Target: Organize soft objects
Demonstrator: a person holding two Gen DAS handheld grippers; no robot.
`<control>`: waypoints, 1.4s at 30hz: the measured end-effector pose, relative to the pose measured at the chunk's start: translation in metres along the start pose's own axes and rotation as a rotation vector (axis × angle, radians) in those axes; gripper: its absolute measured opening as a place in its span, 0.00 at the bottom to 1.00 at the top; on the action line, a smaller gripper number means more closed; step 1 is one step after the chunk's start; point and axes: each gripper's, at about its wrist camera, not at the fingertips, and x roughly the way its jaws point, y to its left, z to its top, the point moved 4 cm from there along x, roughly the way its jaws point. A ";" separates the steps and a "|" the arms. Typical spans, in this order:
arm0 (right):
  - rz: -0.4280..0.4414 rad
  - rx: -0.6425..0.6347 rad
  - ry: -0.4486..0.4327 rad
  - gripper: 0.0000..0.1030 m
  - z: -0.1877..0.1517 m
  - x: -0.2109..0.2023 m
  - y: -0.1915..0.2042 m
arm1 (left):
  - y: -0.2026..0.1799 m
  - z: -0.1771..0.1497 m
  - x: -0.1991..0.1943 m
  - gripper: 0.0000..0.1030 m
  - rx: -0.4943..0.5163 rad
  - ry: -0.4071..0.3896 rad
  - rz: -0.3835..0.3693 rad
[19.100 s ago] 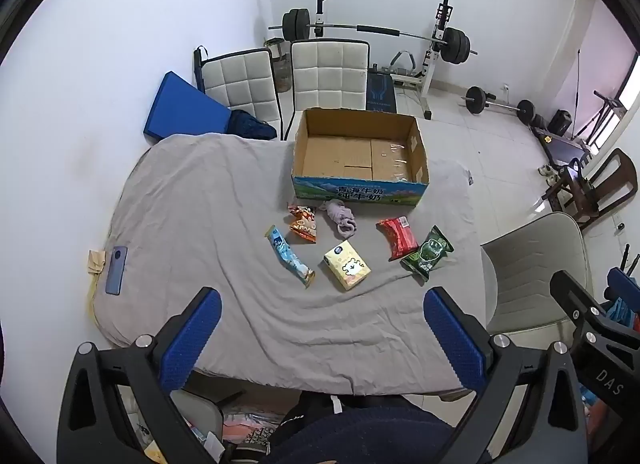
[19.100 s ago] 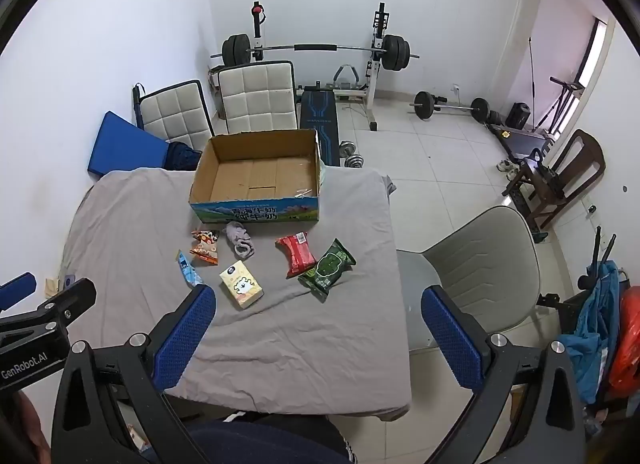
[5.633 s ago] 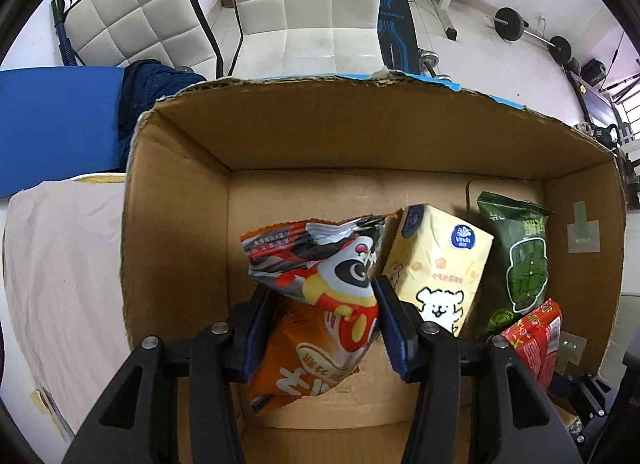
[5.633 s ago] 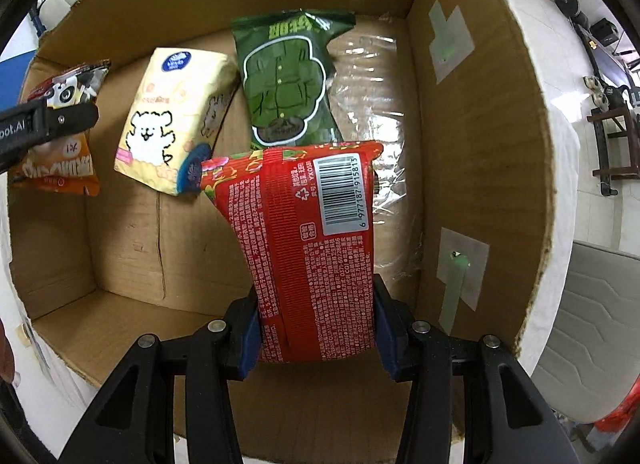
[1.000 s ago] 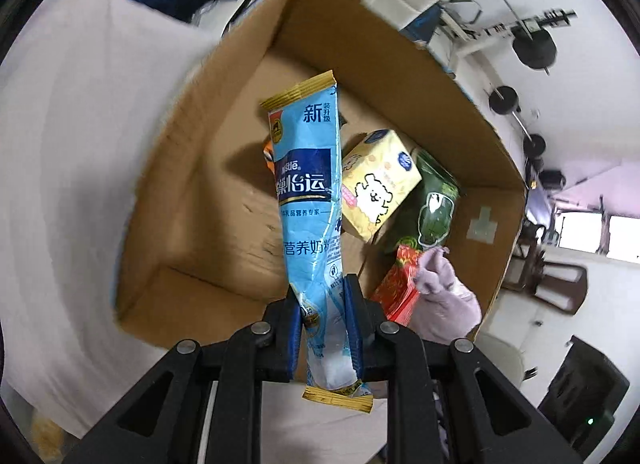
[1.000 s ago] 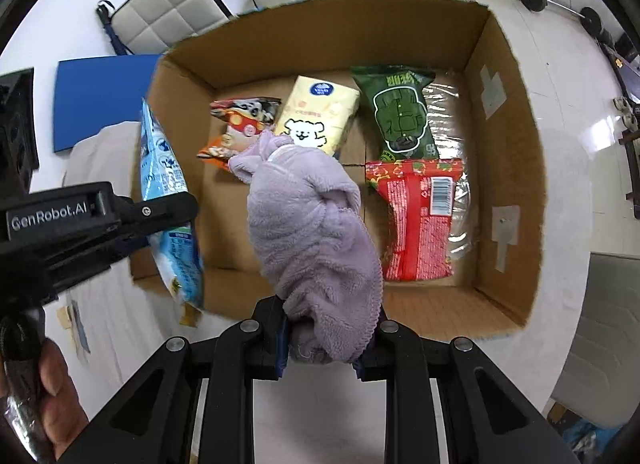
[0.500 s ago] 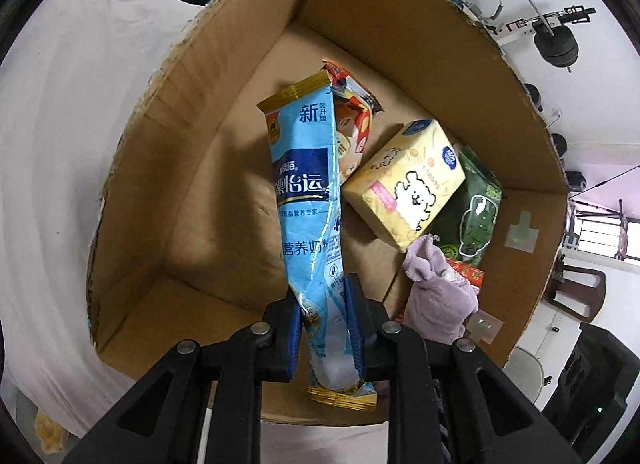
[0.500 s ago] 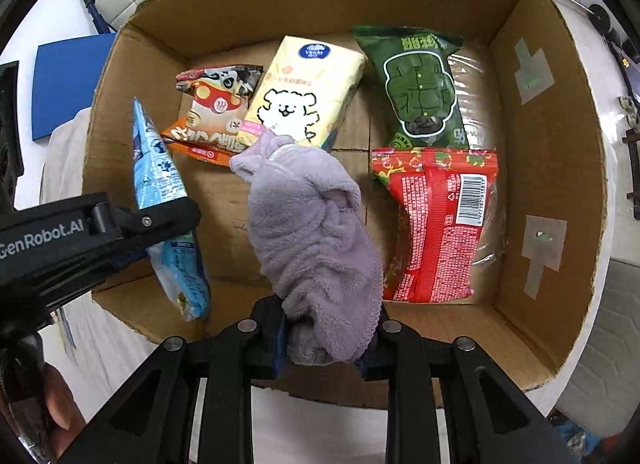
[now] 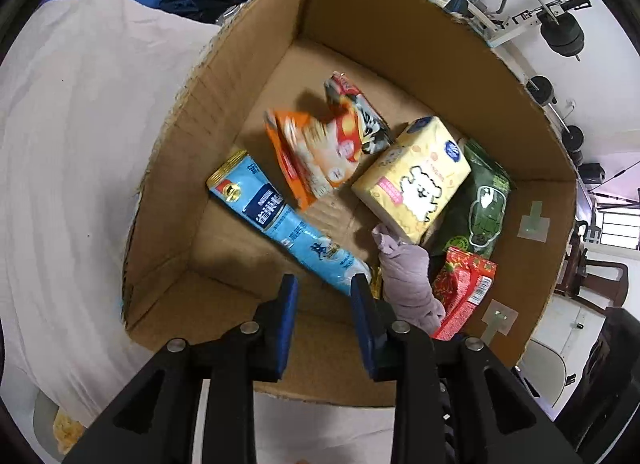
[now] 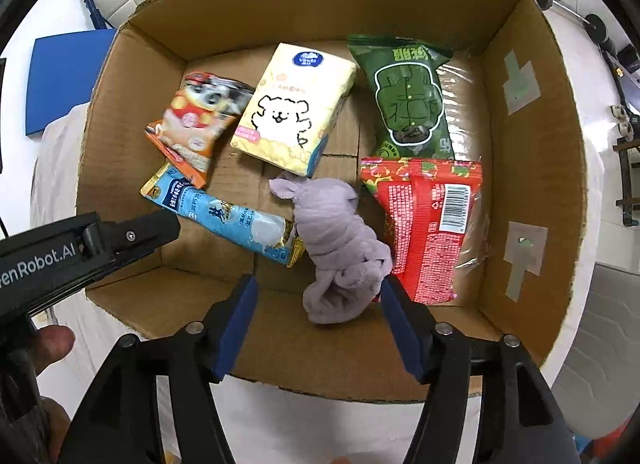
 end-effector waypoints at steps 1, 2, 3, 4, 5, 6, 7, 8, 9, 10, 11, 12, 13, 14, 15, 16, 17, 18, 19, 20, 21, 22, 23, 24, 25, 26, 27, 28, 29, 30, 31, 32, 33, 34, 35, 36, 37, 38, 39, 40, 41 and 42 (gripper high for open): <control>-0.009 -0.001 -0.002 0.66 -0.001 -0.001 -0.001 | -0.001 -0.002 -0.002 0.26 0.008 -0.005 0.004; -0.020 -0.001 -0.005 0.68 -0.002 -0.003 -0.003 | -0.001 -0.003 -0.005 0.29 0.020 -0.015 0.017; -0.020 0.002 -0.014 0.70 -0.003 -0.006 -0.005 | -0.002 -0.005 -0.009 0.30 0.032 -0.026 0.029; -0.034 0.003 -0.025 0.74 -0.003 -0.010 -0.008 | -0.004 -0.008 -0.012 0.31 0.050 -0.041 0.043; -0.047 0.003 -0.036 0.74 -0.004 -0.012 -0.011 | -0.005 -0.011 -0.018 0.31 0.074 -0.069 0.066; -0.058 0.003 -0.050 0.75 -0.005 -0.017 -0.013 | -0.006 -0.013 -0.021 0.31 0.088 -0.087 0.083; -0.059 0.001 -0.057 0.75 -0.009 -0.027 -0.008 | -0.007 -0.016 -0.025 0.33 0.112 -0.108 0.105; -0.070 0.001 -0.065 0.75 -0.011 -0.032 -0.010 | -0.009 -0.019 -0.030 0.36 0.143 -0.131 0.128; -0.085 0.001 -0.079 0.76 -0.013 -0.037 -0.012 | -0.012 -0.023 -0.031 0.38 0.162 -0.147 0.147; -0.088 0.002 -0.091 0.82 -0.014 -0.042 -0.014 | -0.013 -0.026 -0.034 0.42 0.186 -0.168 0.168; -0.091 0.005 -0.105 0.87 -0.017 -0.048 -0.017 | -0.014 -0.029 -0.039 0.47 0.209 -0.196 0.186; -0.096 0.010 -0.122 0.90 -0.020 -0.054 -0.020 | -0.015 -0.031 -0.043 0.51 0.226 -0.219 0.204; -0.098 0.013 -0.132 0.93 -0.021 -0.058 -0.021 | -0.013 -0.031 -0.049 0.62 0.245 -0.247 0.223; -0.103 0.018 -0.143 0.98 -0.023 -0.063 -0.023 | -0.014 -0.033 -0.055 0.79 0.266 -0.278 0.243; -0.114 0.025 -0.158 1.00 -0.025 -0.067 -0.027 | -0.015 -0.034 -0.058 0.85 0.279 -0.300 0.258; -0.120 0.028 -0.165 1.00 -0.025 -0.070 -0.027 | -0.016 -0.034 -0.061 0.90 0.293 -0.317 0.272; -0.127 0.032 -0.173 1.00 -0.027 -0.073 -0.030 | -0.015 -0.035 -0.065 0.90 0.302 -0.326 0.277; -0.133 0.038 -0.183 1.00 -0.029 -0.076 -0.032 | -0.014 -0.036 -0.067 0.91 0.301 -0.333 0.286; -0.141 0.041 -0.191 1.00 -0.030 -0.077 -0.033 | -0.014 -0.037 -0.069 0.91 0.302 -0.341 0.290; -0.148 0.045 -0.200 1.00 -0.032 -0.081 -0.035 | -0.014 -0.038 -0.072 0.91 0.303 -0.352 0.286; -0.147 0.047 -0.204 1.00 -0.033 -0.082 -0.035 | -0.013 -0.039 -0.074 0.91 0.301 -0.359 0.285; -0.147 0.047 -0.209 1.00 -0.034 -0.085 -0.036 | -0.014 -0.041 -0.077 0.91 0.306 -0.370 0.286; -0.146 0.048 -0.215 1.00 -0.036 -0.087 -0.036 | -0.014 -0.043 -0.080 0.92 0.311 -0.377 0.286; -0.144 0.049 -0.224 1.00 -0.039 -0.092 -0.037 | -0.014 -0.046 -0.083 0.92 0.311 -0.383 0.285; -0.144 0.048 -0.232 1.00 -0.041 -0.096 -0.037 | -0.014 -0.049 -0.087 0.92 0.308 -0.386 0.283; -0.144 0.050 -0.242 1.00 -0.044 -0.101 -0.037 | -0.014 -0.054 -0.092 0.92 0.308 -0.394 0.271; -0.139 0.050 -0.255 1.00 -0.048 -0.108 -0.037 | -0.014 -0.059 -0.099 0.92 0.302 -0.411 0.260; -0.136 0.050 -0.263 1.00 -0.052 -0.113 -0.037 | -0.014 -0.062 -0.103 0.92 0.301 -0.420 0.256; -0.135 0.052 -0.279 1.00 -0.057 -0.121 -0.037 | -0.015 -0.069 -0.110 0.92 0.304 -0.430 0.247; -0.133 0.054 -0.292 1.00 -0.062 -0.128 -0.037 | -0.015 -0.077 -0.121 0.92 0.303 -0.451 0.238; -0.129 0.058 -0.311 1.00 -0.068 -0.138 -0.038 | -0.016 -0.081 -0.127 0.92 0.306 -0.466 0.234; -0.129 0.060 -0.322 1.00 -0.073 -0.144 -0.038 | -0.018 -0.090 -0.137 0.92 0.315 -0.484 0.228; -0.127 0.063 -0.338 1.00 -0.081 -0.154 -0.039 | -0.019 -0.097 -0.145 0.92 0.320 -0.498 0.225; -0.120 0.067 -0.351 1.00 -0.088 -0.162 -0.038 | -0.021 -0.105 -0.153 0.92 0.323 -0.512 0.221; -0.115 0.066 -0.369 1.00 -0.095 -0.171 -0.038 | -0.023 -0.115 -0.163 0.92 0.331 -0.522 0.208; -0.115 0.063 -0.389 1.00 -0.105 -0.182 -0.037 | -0.025 -0.123 -0.171 0.92 0.335 -0.532 0.196; -0.118 0.062 -0.404 1.00 -0.113 -0.191 -0.037 | -0.026 -0.132 -0.181 0.92 0.339 -0.544 0.188; -0.116 0.059 -0.423 1.00 -0.122 -0.201 -0.036 | -0.029 -0.144 -0.193 0.92 0.352 -0.558 0.176; -0.111 0.058 -0.442 1.00 -0.133 -0.212 -0.036 | -0.031 -0.150 -0.200 0.92 0.357 -0.569 0.170; -0.104 0.059 -0.459 1.00 -0.144 -0.223 -0.035 | -0.032 -0.159 -0.209 0.92 0.362 -0.586 0.168; -0.098 0.061 -0.470 1.00 -0.151 -0.231 -0.035 | -0.034 -0.169 -0.218 0.92 0.371 -0.596 0.165; -0.091 0.060 -0.485 1.00 -0.162 -0.242 -0.035 | -0.035 -0.176 -0.225 0.92 0.378 -0.603 0.158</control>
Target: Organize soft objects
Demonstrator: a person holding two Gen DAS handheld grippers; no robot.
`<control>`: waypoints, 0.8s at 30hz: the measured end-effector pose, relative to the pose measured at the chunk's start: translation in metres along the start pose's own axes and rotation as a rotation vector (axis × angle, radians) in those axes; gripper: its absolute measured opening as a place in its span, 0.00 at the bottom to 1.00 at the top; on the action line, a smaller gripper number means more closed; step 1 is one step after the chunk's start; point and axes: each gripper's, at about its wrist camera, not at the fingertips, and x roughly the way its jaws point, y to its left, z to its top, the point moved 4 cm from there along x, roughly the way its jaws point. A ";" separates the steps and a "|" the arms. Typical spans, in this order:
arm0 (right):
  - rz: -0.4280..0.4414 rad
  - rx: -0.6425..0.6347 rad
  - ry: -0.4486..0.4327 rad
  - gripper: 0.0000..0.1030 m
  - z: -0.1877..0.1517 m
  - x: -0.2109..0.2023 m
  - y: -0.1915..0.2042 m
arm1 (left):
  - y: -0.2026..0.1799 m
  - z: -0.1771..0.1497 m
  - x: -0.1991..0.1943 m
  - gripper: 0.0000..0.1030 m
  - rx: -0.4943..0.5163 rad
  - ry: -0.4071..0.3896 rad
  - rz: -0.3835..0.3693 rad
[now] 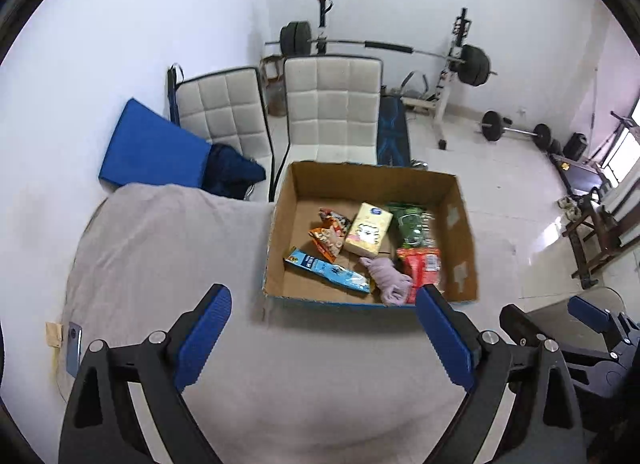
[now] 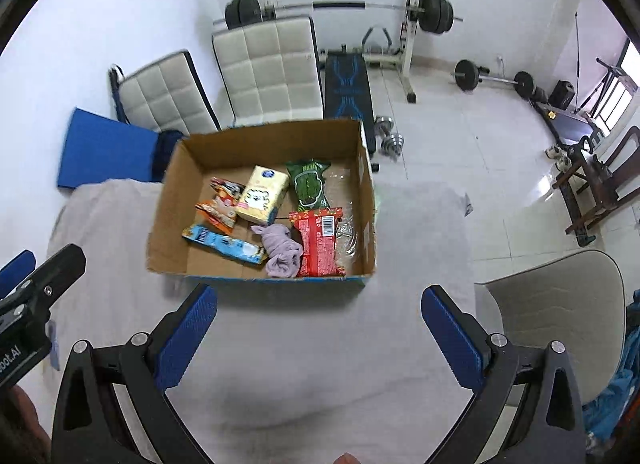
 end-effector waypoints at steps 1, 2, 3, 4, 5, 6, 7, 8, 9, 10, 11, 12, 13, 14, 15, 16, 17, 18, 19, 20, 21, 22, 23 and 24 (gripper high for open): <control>0.001 -0.003 -0.014 1.00 -0.002 -0.011 -0.001 | -0.002 -0.002 -0.011 0.92 0.005 -0.009 -0.002; -0.001 -0.008 -0.032 1.00 -0.006 -0.025 -0.003 | -0.003 -0.004 -0.022 0.92 0.010 -0.017 0.002; 0.001 -0.007 -0.046 1.00 -0.009 -0.038 -0.005 | -0.004 -0.006 -0.031 0.92 0.017 -0.027 0.007; 0.004 -0.007 -0.057 1.00 -0.012 -0.048 -0.006 | -0.006 -0.008 -0.040 0.92 0.023 -0.037 0.012; 0.003 -0.008 -0.069 1.00 -0.015 -0.059 -0.008 | -0.007 -0.010 -0.051 0.92 0.026 -0.037 0.008; 0.005 -0.005 -0.078 1.00 -0.018 -0.071 -0.010 | -0.007 -0.012 -0.059 0.92 0.024 -0.037 -0.006; 0.011 -0.002 -0.083 1.00 -0.020 -0.080 -0.012 | -0.008 -0.013 -0.063 0.92 0.019 -0.041 -0.015; 0.017 -0.002 -0.088 1.00 -0.023 -0.089 -0.013 | -0.007 -0.015 -0.071 0.92 0.013 -0.046 -0.022; 0.022 -0.002 -0.093 1.00 -0.026 -0.100 -0.014 | -0.007 -0.017 -0.076 0.92 0.009 -0.044 -0.024; 0.028 -0.001 -0.098 1.00 -0.028 -0.110 -0.016 | -0.007 -0.018 -0.080 0.92 0.007 -0.039 -0.030; 0.041 -0.001 -0.103 1.00 -0.031 -0.123 -0.017 | -0.007 -0.019 -0.086 0.92 0.003 -0.038 -0.037; 0.044 -0.003 -0.109 1.00 -0.034 -0.133 -0.018 | -0.006 -0.021 -0.090 0.92 0.000 -0.038 -0.036; 0.046 -0.005 -0.117 1.00 -0.037 -0.143 -0.019 | -0.005 -0.022 -0.095 0.92 -0.003 -0.036 -0.037; 0.047 -0.008 -0.128 1.00 -0.040 -0.152 -0.019 | -0.004 -0.023 -0.101 0.92 -0.006 -0.042 -0.039; 0.046 -0.014 -0.140 1.00 -0.044 -0.163 -0.019 | -0.004 -0.025 -0.104 0.92 -0.009 -0.046 -0.034; 0.049 -0.019 -0.145 1.00 -0.046 -0.170 -0.018 | -0.002 -0.026 -0.109 0.92 -0.010 -0.043 -0.032; 0.051 -0.027 -0.150 1.00 -0.049 -0.178 -0.017 | -0.002 -0.028 -0.113 0.92 -0.014 -0.045 -0.031; 0.050 -0.033 -0.156 1.00 -0.053 -0.186 -0.016 | -0.001 -0.029 -0.115 0.92 -0.016 -0.046 -0.029; 0.053 -0.036 -0.160 1.00 -0.055 -0.191 -0.016 | 0.000 -0.031 -0.117 0.92 -0.017 -0.045 -0.026; 0.056 -0.041 -0.163 1.00 -0.058 -0.196 -0.015 | 0.000 -0.033 -0.120 0.92 -0.019 -0.044 -0.024; 0.058 -0.045 -0.165 1.00 -0.061 -0.201 -0.015 | 0.000 -0.035 -0.122 0.92 -0.021 -0.045 -0.021; 0.054 -0.047 -0.167 1.00 -0.061 -0.203 -0.014 | -0.001 -0.037 -0.123 0.92 -0.019 -0.043 -0.017; 0.051 -0.050 -0.167 1.00 -0.063 -0.206 -0.014 | -0.001 -0.040 -0.125 0.92 -0.017 -0.039 -0.016; 0.052 -0.051 -0.160 1.00 -0.065 -0.207 -0.014 | -0.002 -0.041 -0.127 0.92 -0.016 -0.041 -0.013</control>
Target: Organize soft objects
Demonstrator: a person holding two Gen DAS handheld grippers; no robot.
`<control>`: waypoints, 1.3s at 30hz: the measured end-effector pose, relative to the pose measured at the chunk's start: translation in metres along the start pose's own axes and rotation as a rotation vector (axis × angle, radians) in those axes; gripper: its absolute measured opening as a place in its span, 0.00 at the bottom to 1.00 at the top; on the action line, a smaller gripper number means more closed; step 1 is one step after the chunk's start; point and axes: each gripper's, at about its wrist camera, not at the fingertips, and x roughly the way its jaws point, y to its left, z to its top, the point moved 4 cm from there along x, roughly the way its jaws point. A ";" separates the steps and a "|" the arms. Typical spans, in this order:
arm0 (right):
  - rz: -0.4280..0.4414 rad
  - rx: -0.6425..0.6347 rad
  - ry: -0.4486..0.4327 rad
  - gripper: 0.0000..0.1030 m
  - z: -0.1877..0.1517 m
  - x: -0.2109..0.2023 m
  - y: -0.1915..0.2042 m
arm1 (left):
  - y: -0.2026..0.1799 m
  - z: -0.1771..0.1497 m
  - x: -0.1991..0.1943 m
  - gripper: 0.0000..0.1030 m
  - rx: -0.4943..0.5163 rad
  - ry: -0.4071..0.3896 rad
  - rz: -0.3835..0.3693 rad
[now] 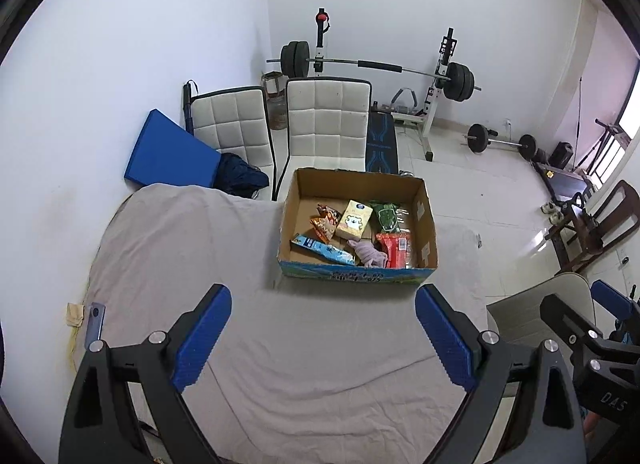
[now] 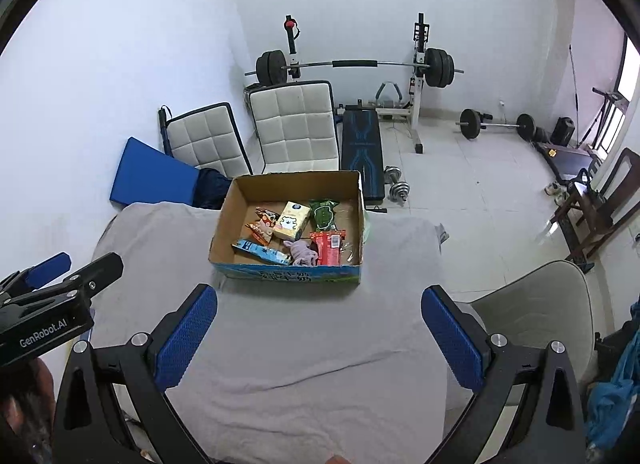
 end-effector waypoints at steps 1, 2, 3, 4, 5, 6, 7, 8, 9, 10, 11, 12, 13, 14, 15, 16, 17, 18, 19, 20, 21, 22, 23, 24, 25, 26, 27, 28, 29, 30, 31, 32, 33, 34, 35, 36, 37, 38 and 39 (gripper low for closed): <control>0.001 0.000 0.007 1.00 0.000 0.000 -0.001 | -0.001 -0.001 -0.001 0.92 0.003 0.001 0.006; 0.004 0.002 0.013 1.00 -0.003 -0.001 -0.001 | 0.000 -0.003 -0.001 0.92 0.005 0.004 0.008; 0.004 0.004 0.014 1.00 -0.003 -0.001 -0.001 | -0.001 -0.004 -0.002 0.92 0.005 0.003 0.008; 0.002 0.002 0.015 1.00 -0.003 0.000 -0.001 | -0.001 -0.004 -0.002 0.92 0.009 -0.003 0.008; 0.000 0.001 0.013 1.00 -0.003 0.001 -0.001 | -0.003 -0.004 -0.002 0.92 0.014 -0.004 0.012; -0.003 0.002 0.010 1.00 -0.002 0.000 -0.002 | -0.003 -0.004 -0.002 0.92 0.017 -0.006 0.014; -0.007 -0.001 0.006 1.00 -0.001 0.002 -0.002 | -0.004 -0.004 -0.002 0.92 0.019 -0.010 0.013; -0.014 -0.005 0.002 1.00 0.000 0.003 -0.002 | -0.006 -0.004 -0.001 0.92 0.020 -0.009 0.010; -0.022 -0.006 0.002 1.00 0.001 0.005 -0.002 | -0.006 -0.004 -0.001 0.92 0.021 -0.008 0.004; -0.026 -0.005 0.001 1.00 0.003 0.007 -0.003 | -0.006 -0.004 0.000 0.94 0.021 -0.012 -0.004; -0.031 -0.004 -0.001 1.00 0.004 0.009 -0.004 | -0.006 -0.003 0.001 1.00 0.017 -0.016 -0.005; -0.033 0.000 -0.005 1.00 0.006 0.011 -0.004 | -0.006 -0.002 0.001 1.00 0.015 -0.020 -0.007; -0.034 0.003 -0.007 1.00 0.008 0.014 -0.005 | -0.006 0.000 0.003 1.00 0.012 -0.031 -0.009; -0.036 0.005 -0.011 1.00 0.010 0.016 -0.005 | -0.005 0.002 0.003 1.00 0.012 -0.035 -0.003; -0.042 0.005 -0.017 1.00 0.012 0.019 -0.005 | -0.004 0.004 0.005 1.00 0.011 -0.038 0.004; -0.046 0.007 -0.021 1.00 0.015 0.021 -0.005 | -0.003 0.005 0.006 1.00 0.008 -0.045 0.008; -0.048 0.009 -0.023 1.00 0.018 0.025 -0.006 | -0.001 0.008 0.009 1.00 0.003 -0.050 0.019; -0.051 0.010 -0.026 1.00 0.020 0.028 -0.005 | 0.000 0.010 0.010 1.00 0.001 -0.048 0.022; -0.055 0.008 -0.027 1.00 0.022 0.031 -0.005 | 0.001 0.012 0.012 1.00 -0.003 -0.053 0.027; -0.067 0.006 -0.034 1.00 0.024 0.034 -0.005 | 0.004 0.014 0.015 1.00 -0.008 -0.061 0.039; -0.072 0.005 -0.035 1.00 0.026 0.037 -0.005 | 0.005 0.016 0.018 1.00 -0.008 -0.062 0.048; -0.072 0.006 -0.034 1.00 0.028 0.040 -0.005 | 0.006 0.018 0.021 1.00 -0.010 -0.067 0.052; -0.073 0.006 -0.033 1.00 0.030 0.043 -0.006 | 0.007 0.018 0.024 1.00 -0.012 -0.068 0.057; -0.078 0.005 -0.033 1.00 0.032 0.046 -0.006 | 0.007 0.019 0.026 1.00 -0.012 -0.064 0.060; -0.082 0.002 -0.034 1.00 0.034 0.049 -0.006 | 0.007 0.021 0.028 1.00 -0.011 -0.066 0.057; -0.087 -0.001 -0.037 1.00 0.036 0.052 -0.006 | 0.008 0.021 0.031 1.00 -0.010 -0.074 0.065; -0.088 -0.004 -0.035 1.00 0.038 0.055 -0.005 | 0.008 0.021 0.034 1.00 -0.008 -0.067 0.073; -0.089 -0.003 -0.035 1.00 0.037 0.054 -0.005 | 0.008 0.021 0.036 1.00 -0.009 -0.065 0.068; -0.093 -0.004 -0.036 1.00 0.039 0.057 -0.005 | 0.008 0.021 0.039 1.00 -0.013 -0.066 0.066; -0.099 -0.006 -0.035 1.00 0.040 0.060 -0.006 | 0.008 0.021 0.041 1.00 -0.014 -0.060 0.070; -0.100 -0.010 -0.035 1.00 0.041 0.063 -0.006 | 0.008 0.021 0.043 1.00 -0.013 -0.056 0.069; -0.103 -0.010 -0.035 1.00 0.042 0.066 -0.006 | 0.007 0.021 0.045 1.00 -0.013 -0.055 0.069; -0.106 -0.011 -0.035 1.00 0.043 0.068 -0.007 | 0.007 0.021 0.048 1.00 -0.010 -0.049 0.072; -0.107 -0.015 -0.033 1.00 0.044 0.070 -0.007 | 0.006 0.020 0.049 1.00 -0.006 -0.046 0.071; -0.105 -0.013 -0.028 1.00 0.044 0.073 -0.007 | 0.005 0.020 0.050 1.00 -0.001 -0.044 0.071; -0.102 -0.013 -0.028 1.00 0.045 0.075 -0.007 | 0.004 0.020 0.050 1.00 0.005 -0.044 0.076; -0.105 -0.016 -0.029 1.00 0.045 0.074 -0.007 | 0.003 0.020 0.051 1.00 0.012 -0.042 0.077; -0.108 -0.017 -0.028 1.00 0.045 0.076 -0.008 | 0.002 0.020 0.051 1.00 0.014 -0.040 0.077; -0.103 -0.015 -0.027 1.00 0.046 0.077 -0.008 | 0.002 0.020 0.052 1.00 0.015 -0.040 0.077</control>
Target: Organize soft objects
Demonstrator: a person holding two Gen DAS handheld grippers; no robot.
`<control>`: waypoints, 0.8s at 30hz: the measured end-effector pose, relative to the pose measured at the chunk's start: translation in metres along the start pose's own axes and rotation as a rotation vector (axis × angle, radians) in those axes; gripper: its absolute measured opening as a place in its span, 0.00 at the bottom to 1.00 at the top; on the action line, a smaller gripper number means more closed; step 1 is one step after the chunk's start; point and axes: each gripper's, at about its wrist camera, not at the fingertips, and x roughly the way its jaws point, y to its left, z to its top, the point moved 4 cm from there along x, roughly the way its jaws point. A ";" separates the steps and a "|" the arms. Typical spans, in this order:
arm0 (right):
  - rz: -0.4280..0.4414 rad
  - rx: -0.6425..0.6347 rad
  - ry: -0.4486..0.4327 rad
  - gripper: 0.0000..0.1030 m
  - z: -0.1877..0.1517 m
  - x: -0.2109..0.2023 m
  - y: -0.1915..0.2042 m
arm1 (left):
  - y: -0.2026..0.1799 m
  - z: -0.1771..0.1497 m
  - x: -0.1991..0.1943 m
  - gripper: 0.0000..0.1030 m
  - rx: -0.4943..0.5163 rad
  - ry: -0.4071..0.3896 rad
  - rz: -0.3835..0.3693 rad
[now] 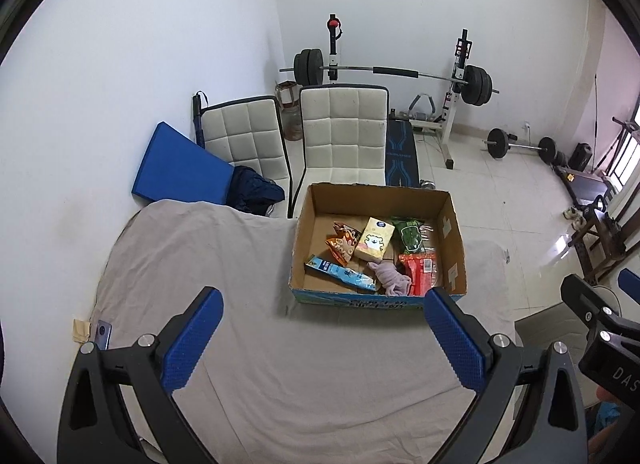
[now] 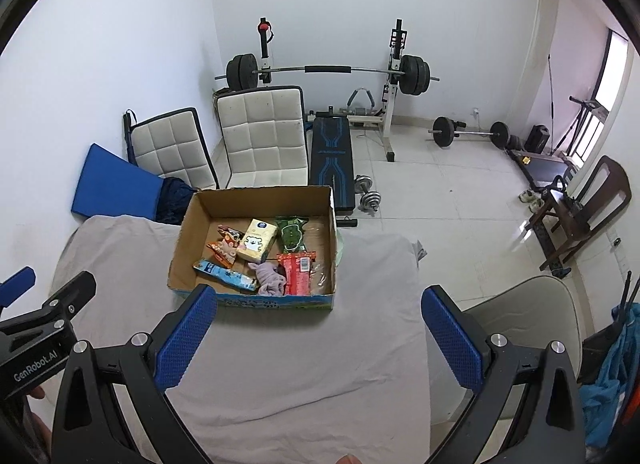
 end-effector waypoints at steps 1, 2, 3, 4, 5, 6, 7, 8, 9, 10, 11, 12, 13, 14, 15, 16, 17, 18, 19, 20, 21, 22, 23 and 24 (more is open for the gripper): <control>0.000 -0.002 0.000 1.00 0.000 0.001 0.000 | 0.000 0.000 0.000 1.00 0.001 0.001 0.000; -0.005 -0.004 0.000 1.00 0.000 0.001 -0.001 | -0.001 0.000 0.000 1.00 0.003 0.001 0.000; -0.004 -0.003 0.000 1.00 0.000 0.001 -0.002 | -0.001 0.001 0.000 1.00 0.004 -0.002 0.000; 0.000 -0.003 0.001 1.00 0.000 0.002 -0.001 | -0.001 0.002 0.000 1.00 0.006 -0.004 0.001; 0.000 -0.004 0.003 1.00 0.000 0.002 -0.001 | -0.002 0.002 0.000 1.00 0.008 -0.004 0.001; -0.002 -0.004 0.001 1.00 0.000 0.002 -0.002 | -0.002 0.002 0.000 1.00 0.006 -0.004 -0.001; -0.002 -0.003 0.000 1.00 -0.001 0.002 -0.002 | -0.003 0.002 -0.001 1.00 0.007 -0.005 -0.002; 0.000 -0.003 0.002 1.00 -0.001 0.003 -0.002 | -0.003 0.003 -0.001 1.00 0.008 -0.006 -0.002; 0.000 -0.002 0.002 1.00 -0.002 0.003 -0.002 | -0.003 0.003 -0.001 1.00 0.009 -0.008 -0.003; -0.002 -0.004 0.000 1.00 -0.002 0.003 -0.002 | -0.003 0.004 -0.001 1.00 0.009 -0.009 -0.003; 0.000 -0.003 0.000 1.00 -0.002 0.004 -0.003 | -0.004 0.004 -0.001 1.00 0.011 -0.011 0.000; 0.002 -0.002 0.002 1.00 -0.002 0.003 -0.003 | -0.004 0.005 -0.001 1.00 0.012 -0.011 0.000; 0.000 -0.003 0.002 1.00 -0.002 0.004 -0.003 | -0.004 0.005 -0.001 1.00 0.010 -0.013 -0.005; 0.001 -0.003 0.002 1.00 -0.002 0.003 -0.003 | -0.004 0.005 -0.002 1.00 0.007 -0.013 -0.009; 0.002 -0.002 0.004 1.00 -0.002 0.003 -0.003 | -0.004 0.005 -0.002 1.00 0.007 -0.012 -0.009; 0.003 0.000 0.005 1.00 -0.002 0.004 -0.004 | -0.004 0.005 -0.002 1.00 0.008 -0.015 -0.008; 0.003 -0.002 0.004 1.00 -0.002 0.004 -0.003 | -0.004 0.006 -0.003 1.00 0.009 -0.017 -0.008; 0.003 -0.002 0.004 1.00 -0.002 0.002 -0.004 | -0.004 0.006 -0.003 1.00 0.010 -0.016 -0.009; 0.003 -0.001 0.003 1.00 -0.002 0.002 -0.004 | -0.004 0.006 -0.003 1.00 0.009 -0.017 -0.009; 0.002 -0.002 0.003 1.00 -0.002 0.002 -0.004 | -0.004 0.007 -0.003 1.00 0.009 -0.020 -0.010; 0.000 -0.002 0.001 1.00 -0.002 0.002 -0.004 | -0.005 0.007 -0.003 1.00 0.010 -0.020 -0.010; 0.001 -0.003 -0.001 1.00 -0.003 0.001 -0.003 | -0.004 0.006 -0.003 1.00 0.010 -0.018 -0.009; 0.000 -0.002 -0.002 1.00 -0.003 0.000 -0.004 | -0.005 0.007 -0.003 1.00 0.010 -0.018 -0.010; 0.000 -0.003 -0.004 1.00 -0.003 0.000 -0.004 | -0.005 0.006 -0.003 1.00 0.009 -0.021 -0.011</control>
